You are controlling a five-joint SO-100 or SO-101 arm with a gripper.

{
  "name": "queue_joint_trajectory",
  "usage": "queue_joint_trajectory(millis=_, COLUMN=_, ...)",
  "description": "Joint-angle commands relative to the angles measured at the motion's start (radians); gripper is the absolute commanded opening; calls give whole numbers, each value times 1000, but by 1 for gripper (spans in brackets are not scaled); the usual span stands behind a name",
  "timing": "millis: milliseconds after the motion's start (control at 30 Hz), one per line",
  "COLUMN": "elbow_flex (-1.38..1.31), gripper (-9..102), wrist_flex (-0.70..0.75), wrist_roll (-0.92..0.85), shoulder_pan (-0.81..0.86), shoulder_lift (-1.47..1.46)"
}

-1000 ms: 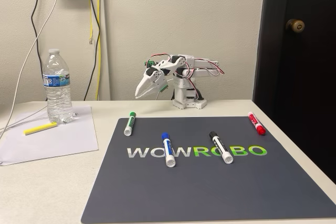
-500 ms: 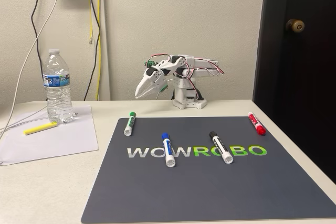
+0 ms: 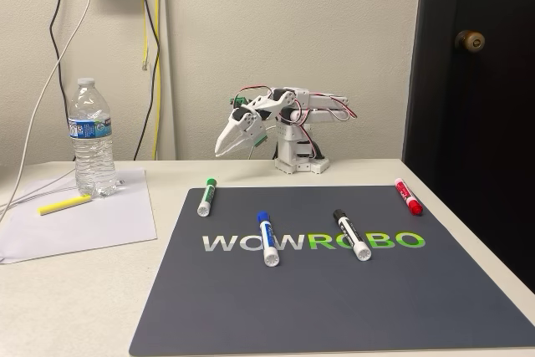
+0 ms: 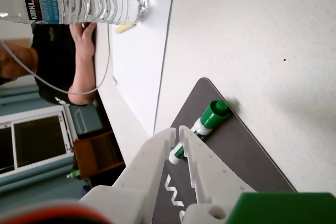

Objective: Pick up the red marker.

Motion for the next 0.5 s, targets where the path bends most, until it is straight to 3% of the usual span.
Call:
queue_joint_trajectory(millis=0, elbow_flex=-5, gripper=0, wrist_flex=-14, wrist_roll=0, shoulder_pan=-11, shoulder_lift=8)
queue_joint_trajectory(millis=133, elbow_flex=5, gripper=0, wrist_flex=-91, wrist_roll=-71, shoulder_pan=-67, shoulder_lift=8)
queue_joint_trajectory(millis=333, elbow_flex=-15, gripper=0, wrist_flex=-360, wrist_roll=-241, shoulder_pan=-100, shoulder_lift=8)
queue_joint_trajectory(millis=467, elbow_flex=-71, gripper=0, wrist_flex=-383, wrist_roll=-196, shoulder_pan=-138, shoulder_lift=8)
